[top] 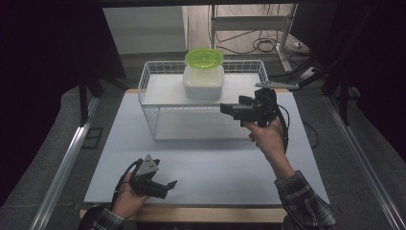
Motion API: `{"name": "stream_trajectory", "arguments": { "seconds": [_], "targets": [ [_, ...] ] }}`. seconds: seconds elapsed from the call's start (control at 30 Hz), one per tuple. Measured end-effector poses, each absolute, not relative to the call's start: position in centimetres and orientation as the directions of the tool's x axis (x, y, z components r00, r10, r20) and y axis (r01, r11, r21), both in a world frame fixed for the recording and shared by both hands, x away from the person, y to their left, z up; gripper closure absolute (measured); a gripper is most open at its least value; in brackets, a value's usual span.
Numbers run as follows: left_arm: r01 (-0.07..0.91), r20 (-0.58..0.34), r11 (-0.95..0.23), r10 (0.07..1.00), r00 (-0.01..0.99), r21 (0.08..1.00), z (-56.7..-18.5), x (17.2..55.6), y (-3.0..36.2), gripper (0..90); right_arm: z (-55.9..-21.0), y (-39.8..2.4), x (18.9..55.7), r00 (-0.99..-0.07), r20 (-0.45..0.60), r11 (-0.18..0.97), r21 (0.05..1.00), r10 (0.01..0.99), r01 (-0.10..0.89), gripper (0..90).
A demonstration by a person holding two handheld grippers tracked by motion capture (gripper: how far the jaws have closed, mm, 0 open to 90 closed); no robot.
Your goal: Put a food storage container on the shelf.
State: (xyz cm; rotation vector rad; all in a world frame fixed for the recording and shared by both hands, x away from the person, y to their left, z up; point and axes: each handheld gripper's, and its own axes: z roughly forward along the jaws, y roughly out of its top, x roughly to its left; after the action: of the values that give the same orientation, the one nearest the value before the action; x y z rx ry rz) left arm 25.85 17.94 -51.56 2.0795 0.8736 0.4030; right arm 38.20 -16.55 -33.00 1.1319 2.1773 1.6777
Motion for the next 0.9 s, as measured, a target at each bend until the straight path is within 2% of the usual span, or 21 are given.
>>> {"name": "stream_trajectory", "arguments": {
  "seconds": [0.3, 0.7, 0.9],
  "targets": [
    [0.435, -0.041, -0.393, 0.703, 0.71, 0.81, -51.6, 25.9, 18.2, 0.6, -37.1, -16.7, 35.9, -0.72, 0.171, 0.207, 0.891, 0.673, 0.404, 3.7],
    [0.429, -0.036, -0.389, 0.706, 0.708, 0.815, -51.8, 26.0, 18.2, 0.6, -43.5, -17.7, 33.3, -0.734, 0.028, 0.34, 0.873, 0.679, 0.349, 3.8],
    [0.414, -0.015, -0.402, 0.702, 0.712, 0.817, -51.9, 25.9, 18.1, 0.0, -47.0, -18.2, 32.0, -0.735, 0.011, 0.397, 0.836, 0.678, 0.379, 3.8]
  ]
}}
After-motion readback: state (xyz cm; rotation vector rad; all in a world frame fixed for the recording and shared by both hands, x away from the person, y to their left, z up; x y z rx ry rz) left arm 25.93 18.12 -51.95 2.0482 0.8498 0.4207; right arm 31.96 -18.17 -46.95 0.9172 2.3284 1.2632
